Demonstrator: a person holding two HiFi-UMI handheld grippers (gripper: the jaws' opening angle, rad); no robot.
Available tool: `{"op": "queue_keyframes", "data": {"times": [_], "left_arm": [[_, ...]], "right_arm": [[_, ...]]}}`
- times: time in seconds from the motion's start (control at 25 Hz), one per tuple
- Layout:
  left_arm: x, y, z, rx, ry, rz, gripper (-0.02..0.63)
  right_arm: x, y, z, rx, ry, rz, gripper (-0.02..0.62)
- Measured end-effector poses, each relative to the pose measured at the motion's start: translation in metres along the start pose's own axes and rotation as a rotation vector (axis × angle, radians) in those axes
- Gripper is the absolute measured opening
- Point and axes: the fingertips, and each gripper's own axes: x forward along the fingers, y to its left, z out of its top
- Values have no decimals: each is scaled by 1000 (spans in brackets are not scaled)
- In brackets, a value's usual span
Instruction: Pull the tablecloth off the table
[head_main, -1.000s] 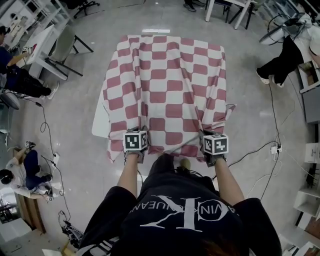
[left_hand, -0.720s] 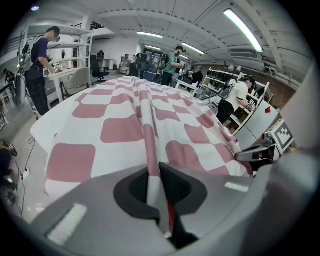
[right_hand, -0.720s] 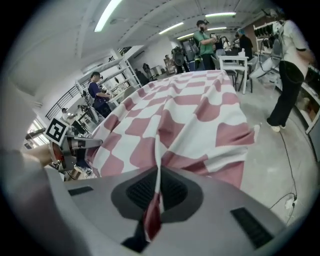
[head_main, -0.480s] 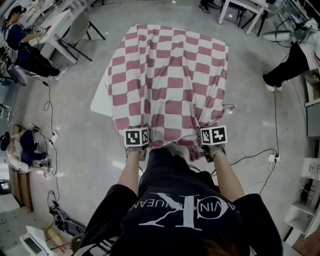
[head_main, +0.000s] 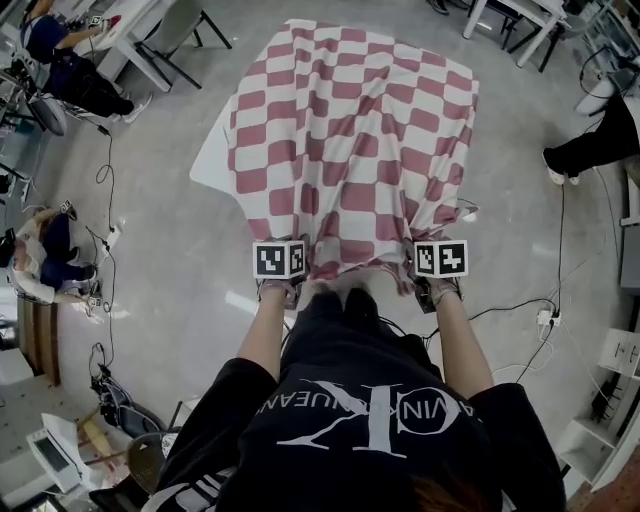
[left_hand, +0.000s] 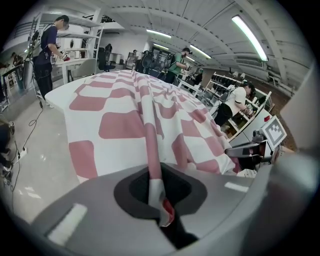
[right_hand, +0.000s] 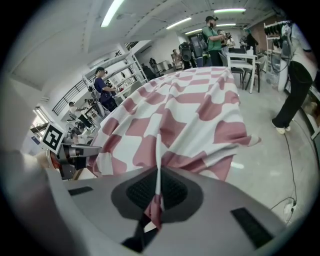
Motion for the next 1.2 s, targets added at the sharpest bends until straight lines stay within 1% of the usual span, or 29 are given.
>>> {"op": "queue_keyframes", "data": {"times": [0.2,0.4,0.64,0.88,0.96,1.2], "left_arm": [[-13,5,-21,-43,3,-21,20],[-32,10,-29,-100,-19,-76,20],[-62,29,-77,-123,-69,-120,20],[-104,38,-121,-108,-83,-142,20],[-108,39,-124,-113,-80,-147,20],[-119,39,-109,-93,-106,-162,20]], "right_arm": [[-10,1,-16,50,-32,1,15],[-25,7,-24,99,-75,1,15],[-27,32,-78,183,-160,4,15],[-46,75,-130,205,-202,1,15],[-47,79,-133,206,-197,1,15],[-56,86,-124,182,-202,-12,15]]}}
